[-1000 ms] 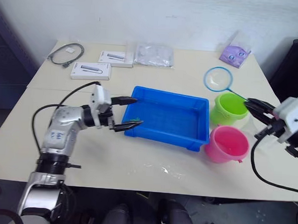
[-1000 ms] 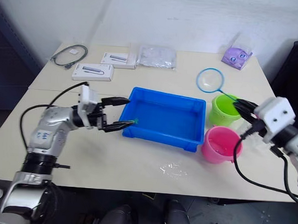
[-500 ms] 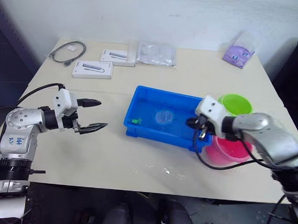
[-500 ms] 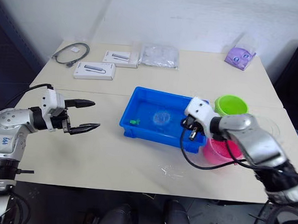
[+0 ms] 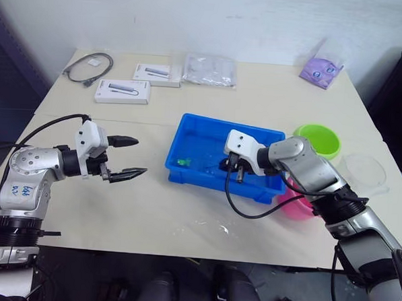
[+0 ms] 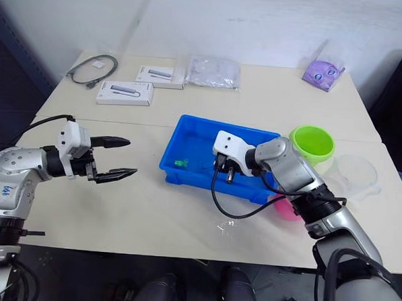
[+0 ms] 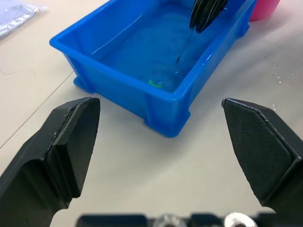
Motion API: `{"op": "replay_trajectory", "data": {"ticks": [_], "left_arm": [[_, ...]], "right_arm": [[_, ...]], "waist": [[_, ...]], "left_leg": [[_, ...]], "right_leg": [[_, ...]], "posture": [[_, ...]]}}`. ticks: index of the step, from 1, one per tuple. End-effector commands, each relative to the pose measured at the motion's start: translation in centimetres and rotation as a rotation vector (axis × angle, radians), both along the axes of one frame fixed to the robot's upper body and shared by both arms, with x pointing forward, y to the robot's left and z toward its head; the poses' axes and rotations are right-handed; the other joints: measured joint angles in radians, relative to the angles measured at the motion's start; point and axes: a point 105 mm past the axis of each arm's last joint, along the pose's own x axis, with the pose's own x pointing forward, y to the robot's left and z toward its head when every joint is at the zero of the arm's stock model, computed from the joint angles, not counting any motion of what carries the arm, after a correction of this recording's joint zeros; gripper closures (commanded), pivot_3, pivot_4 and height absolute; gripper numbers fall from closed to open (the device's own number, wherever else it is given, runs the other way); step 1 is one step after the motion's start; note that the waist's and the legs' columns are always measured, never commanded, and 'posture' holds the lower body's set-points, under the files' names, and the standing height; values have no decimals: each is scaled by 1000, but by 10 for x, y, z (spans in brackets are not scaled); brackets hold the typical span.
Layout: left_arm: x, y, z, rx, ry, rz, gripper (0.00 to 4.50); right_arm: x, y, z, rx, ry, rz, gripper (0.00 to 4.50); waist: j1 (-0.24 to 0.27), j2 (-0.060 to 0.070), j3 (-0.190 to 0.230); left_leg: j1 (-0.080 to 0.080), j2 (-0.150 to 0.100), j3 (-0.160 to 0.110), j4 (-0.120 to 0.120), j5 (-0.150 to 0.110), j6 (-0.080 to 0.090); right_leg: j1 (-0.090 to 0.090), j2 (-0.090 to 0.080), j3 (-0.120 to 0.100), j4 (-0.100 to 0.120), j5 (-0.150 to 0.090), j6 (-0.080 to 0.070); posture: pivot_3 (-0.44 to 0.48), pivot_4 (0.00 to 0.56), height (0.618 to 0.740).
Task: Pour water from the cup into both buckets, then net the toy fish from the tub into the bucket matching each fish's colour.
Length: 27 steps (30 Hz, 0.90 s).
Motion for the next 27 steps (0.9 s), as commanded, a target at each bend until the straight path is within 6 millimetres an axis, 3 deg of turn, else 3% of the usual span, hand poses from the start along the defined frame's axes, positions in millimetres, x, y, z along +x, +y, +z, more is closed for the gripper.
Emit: {"op": "replay_trajectory", "data": {"ticks": [1, 4, 8, 15, 19, 23, 27], "left_arm": [[-3, 0, 14, 5, -51, -3, 85], [-3, 0, 14, 4, -48, -1, 85], [-2, -1, 18, -26, -54, 13, 85], [1, -1, 22, -29, -58, 11, 85], [3, -14, 29, -55, -76, -35, 85], [10, -29, 48, -161, -100, -60, 85], [13, -47, 50, -174, -94, -123, 85]], "right_arm": [[1, 8, 20, 76, -47, 21, 4500], [-1, 7, 26, 146, -38, 5, 4500], [-12, -9, 39, 309, 11, -21, 4500], [-33, -57, 46, 401, 10, -102, 4500], [-45, -79, 55, 435, -50, -137, 4500], [-51, -101, 54, 419, -84, -212, 4500], [-56, -117, 55, 431, -157, -269, 4500]], "waist": [[0, 0, 0], [-1, 0, 0], [1, 0, 0], [6, 0, 0], [7, 0, 0], [8, 0, 0], [10, -1, 0]], "left_leg": [[0, 0, 0, 0, 0, 0], [0, 0, 0, 0, 0, 0], [0, 0, 0, 0, 0, 0], [0, 0, 0, -1, 0, 0], [0, 0, 0, -1, 0, 0], [1, 0, 1, 0, 0, 0], [1, 0, 1, -1, 0, 0]], "right_leg": [[0, 0, 0, 0, 0, 0], [0, 0, 0, 0, 0, 0], [0, 0, 0, 0, 0, 0], [0, 0, 0, 0, 0, 0], [0, 0, 0, 0, 0, 0], [1, 0, 1, 0, 0, 1], [1, 1, 1, 0, 0, 1]], "posture": [[0, 150, 740], [0, 150, 740], [0, 150, 740], [0, 150, 740], [0, 150, 740], [0, 150, 740], [0, 150, 740]]}}
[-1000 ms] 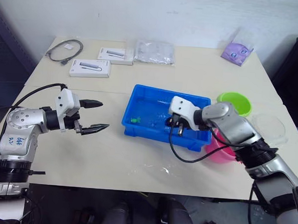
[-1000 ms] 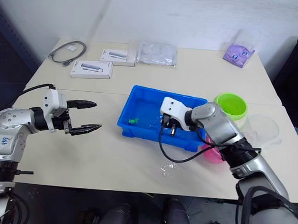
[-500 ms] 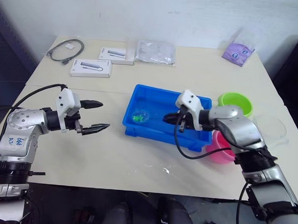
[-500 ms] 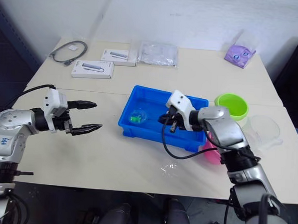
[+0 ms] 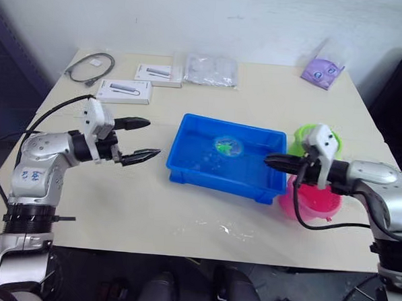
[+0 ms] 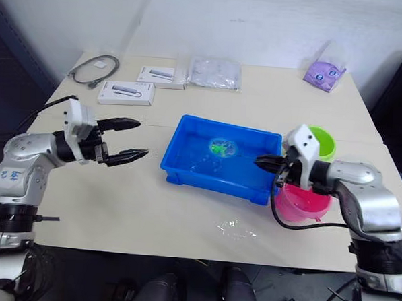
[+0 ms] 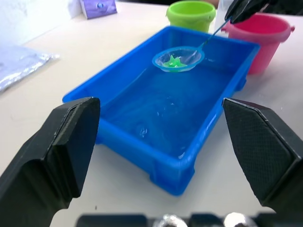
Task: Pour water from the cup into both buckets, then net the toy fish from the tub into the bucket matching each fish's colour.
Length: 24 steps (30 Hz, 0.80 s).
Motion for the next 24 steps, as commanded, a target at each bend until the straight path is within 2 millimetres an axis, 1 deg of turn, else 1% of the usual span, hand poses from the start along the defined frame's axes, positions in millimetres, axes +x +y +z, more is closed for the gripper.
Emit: {"op": "replay_trajectory", "data": {"ticks": [1, 3, 6, 8, 11, 14, 15, 16, 17, 18, 20, 22, 24], "left_arm": [[1, -13, 9, -10, -35, -50, 85], [5, -19, 10, -15, -43, -62, 85], [9, -33, 13, -41, -52, -98, 85], [10, -41, 10, -41, -47, -124, 85], [9, -46, 5, -36, -37, -148, 85], [9, -48, 4, -37, -33, -158, 85], [9, -50, 2, -39, -29, -166, 85], [9, -53, 1, -41, -26, -172, 85], [7, -57, -1, -46, -23, -189, 85], [3, -62, -3, -50, -19, -215, 85], [-2, -66, -4, -55, -15, -243, 85], [-6, -71, -6, -58, -22, -258, 85], [-7, -73, -6, -70, -32, -255, 85]], "right_arm": [[-6, -10, 20, 3, -128, -34, 4500], [-9, -17, 22, -2, -163, -58, 4500], [-16, -36, 32, -2, -227, -125, 4500], [-21, -54, 39, -23, -266, -183, 4500], [-27, -79, 46, -68, -308, -258, 4500], [-29, -97, 49, -115, -345, -309, 4500], [-27, -112, 49, -193, -390, -349, 4500], [-27, -122, 49, -254, -419, -372, 4500], [-23, -136, 50, -302, -452, -433, 4500], [-21, -144, 49, -351, -480, -459, 4500], [-19, -151, 48, -391, -509, -472, 4500], [-16, -163, 42, -522, -556, -498, 4500], [-14, -171, 38, -625, -593, -504, 4500]], "waist": [[0, 0, 0], [0, 0, 0], [3, 0, 0], [6, 0, 0], [9, 0, 0], [9, 0, 0], [9, 0, 0], [10, 0, 0], [10, 0, 0], [11, 0, 0], [10, 0, 0], [10, 0, 0], [8, 0, 0]], "left_leg": [[0, 0, 0, 0, 0, 0], [1, 0, 2, 0, 0, 0], [2, 0, 3, 0, 1, 0], [2, 0, 4, 0, 1, 0], [2, 0, 4, 0, 1, 0], [3, 0, 6, 0, 1, 0], [3, 0, 6, 0, 1, 1], [3, 0, 6, 0, 1, 1], [4, 0, 7, 0, 1, 1], [4, -1, 7, 0, 1, 1], [4, -1, 8, 0, 1, 1], [4, 0, 8, 0, 1, 1], [4, 0, 8, 0, 1, 1]], "right_leg": [[0, 0, 0, 0, 0, 0], [0, 1, 0, 0, 0, 0], [0, 1, 0, 1, 1, 1], [0, 2, 0, 0, 1, 1], [0, 2, 0, 0, 1, 2], [0, 2, 0, 1, 1, 2], [0, 2, 0, 1, 1, 2], [0, 2, 0, 1, 1, 2], [1, 2, 1, 1, 1, 2], [1, 2, 1, 1, 1, 3], [1, 2, 2, 0, 2, 3], [1, 2, 2, 0, 2, 3], [1, 2, 3, 1, 2, 3]], "posture": [[0, 150, 740], [0, 150, 740], [0, 150, 740], [0, 150, 740], [0, 150, 740], [0, 150, 740], [0, 150, 740], [0, 150, 740], [0, 150, 740], [0, 150, 740], [0, 150, 740], [0, 150, 740], [0, 150, 740]]}}
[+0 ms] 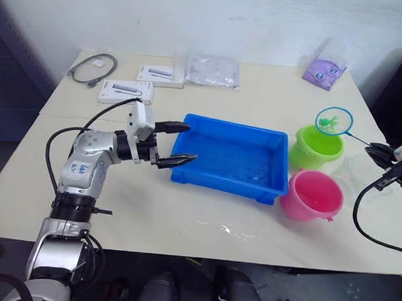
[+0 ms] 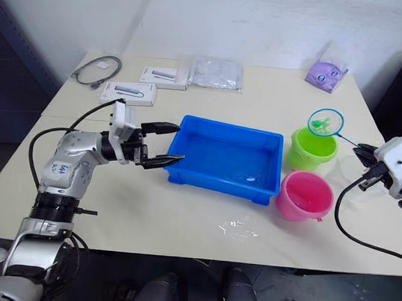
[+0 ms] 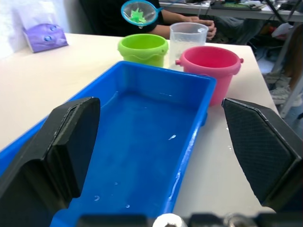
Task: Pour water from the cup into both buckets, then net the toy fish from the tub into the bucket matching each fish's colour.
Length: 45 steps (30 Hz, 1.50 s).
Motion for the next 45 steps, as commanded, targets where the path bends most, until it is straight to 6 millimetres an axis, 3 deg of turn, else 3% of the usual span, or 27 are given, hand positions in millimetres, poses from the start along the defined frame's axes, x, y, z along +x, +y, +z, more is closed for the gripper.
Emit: {"op": "replay_trajectory", "data": {"ticks": [1, 5, 17, 21, 24, 27, 31, 33, 35, 37, 39, 43, 45], "left_arm": [[-7, -6, 12, -22, -65, -20, 85], [-8, -12, 8, -22, -61, -25, 85], [-7, -19, 0, -45, -48, -15, 85], [-6, -21, -1, -47, -49, -18, 85], [-6, -21, -1, -48, -53, -20, 85], [-6, -21, 0, -49, -53, -22, 85], [-4, -22, 1, -53, -61, -20, 85], [-5, -23, 1, -56, -60, -21, 85], [-5, -25, 1, -46, -62, -27, 85], [-4, -23, 1, -51, -62, -7, 85], [-2, -22, 2, -53, -64, 4, 85], [-1, -21, 3, -53, -72, 12, 85], [-1, -21, 3, -56, -73, 16, 85]], "right_arm": [[2, -11, 11, -225, -94, -41, 4500], [4, -6, 9, -624, -146, 16, 4500], [3, -5, -5, -1028, -360, 93, 4500], [6, -3, -8, -1063, -385, 132, 4500], [10, -14, 8, -1098, -425, 70, 4500], [13, 1, -5, -1107, -408, 178, 4500], [17, 2, 1, -1100, -441, 163, 4500], [14, 10, -11, -1087, -413, 233, 4500], [15, -6, 5, -1085, -435, 125, 4500], [15, -8, 12, -1089, -457, 106, 4500], [12, 11, -9, -1074, -420, 240, 4500], [14, -20, 12, -1071, -441, 36, 4500], [13, -18, -2, -1070, -393, 76, 4500]], "waist": [[-3, 0, 0], [-12, 1, 0], [-14, 1, 0], [-16, 1, 0], [-16, 1, 0], [-16, 1, 0], [-16, 1, 0], [-15, 1, 0], [-14, 1, 0], [-14, 1, 0], [-15, 1, 0], [-15, 1, 0], [-16, 1, 0]], "left_leg": [[0, 0, 0, 0, 0, 0], [1, 0, 1, 0, 0, 0], [2, 1, 2, 0, 2, -3], [3, 1, 3, -1, 2, -3], [3, 1, 3, -1, 2, -4], [3, 1, 4, -1, 2, -4], [3, 1, 4, -1, 2, -4], [3, 1, 4, -1, 2, -4], [3, 1, 4, -1, 2, -4], [3, 1, 4, -1, 2, -3], [2, 1, 4, -1, 2, -3], [3, 1, 4, -1, 2, -4], [3, 1, 4, -1, 2, -4]], "right_leg": [[0, 0, 1, 0, 0, 0], [0, -1, 3, 0, 0, 0], [0, 0, 9, -2, 0, -1], [0, 0, 10, -2, 0, -1], [0, 1, 10, -2, 0, -1], [0, 1, 10, -2, 0, -1], [0, 1, 10, -2, 0, -1], [0, 1, 10, -2, 0, -1], [0, 1, 10, -2, 0, -1], [0, 1, 10, -2, 0, -1], [0, 1, 10, -3, 0, -1], [0, 1, 10, -2, 0, -1], [0, 1, 10, -2, 0, -1]], "posture": [[0, 150, 740], [0, 150, 740], [0, 150, 740], [0, 150, 740], [0, 150, 740], [0, 150, 740], [0, 150, 740], [0, 150, 740], [0, 150, 740], [0, 150, 740], [0, 150, 740], [0, 150, 740], [0, 150, 740]]}}
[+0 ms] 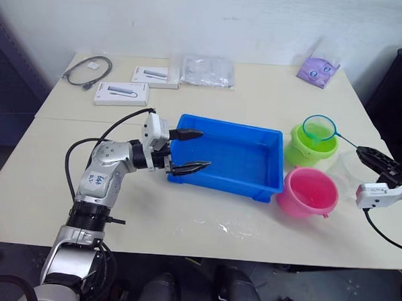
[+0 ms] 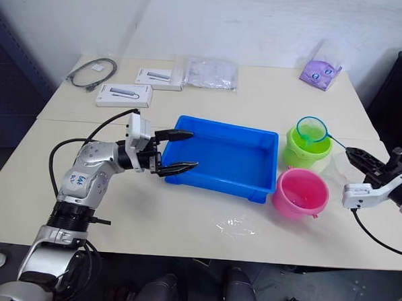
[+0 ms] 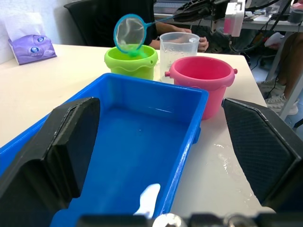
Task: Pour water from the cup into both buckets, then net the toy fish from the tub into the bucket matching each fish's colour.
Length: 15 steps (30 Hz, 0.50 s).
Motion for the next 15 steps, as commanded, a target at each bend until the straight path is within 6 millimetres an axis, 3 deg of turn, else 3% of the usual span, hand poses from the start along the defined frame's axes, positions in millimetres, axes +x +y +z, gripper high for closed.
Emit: {"op": "replay_trajectory", "data": {"ticks": [1, 9, 12, 15], "left_arm": [[-1, -1, 11, -9, -51, 1, 85], [-1, 1, 10, -6, -45, 6, 85], [-2, 5, 10, -5, -47, 10, 85], [-8, 16, 16, -33, -50, -3, 85]], "right_arm": [[-2, -5, 4, 7, -2, -23, 4500], [-6, -5, 10, 69, -30, -21, 4500], [-10, 6, 25, 204, -58, 44, 4500], [-12, 28, 33, 479, 18, 132, 4500]], "waist": [[0, 0, 0], [0, 0, 0], [0, 0, 0], [-5, 0, 0]], "left_leg": [[0, 0, 0, 0, 0, 0], [0, 0, 0, 0, 0, 0], [0, 0, 0, 0, 0, 0], [1, 0, 0, 0, 0, 0]], "right_leg": [[0, 0, 0, 0, 0, 0], [0, 0, 0, 0, 0, 0], [0, 0, 0, 0, 0, 0], [0, 1, 1, 0, 0, 0]], "posture": [[0, 150, 740], [0, 150, 740], [0, 150, 740], [0, 150, 740]]}}
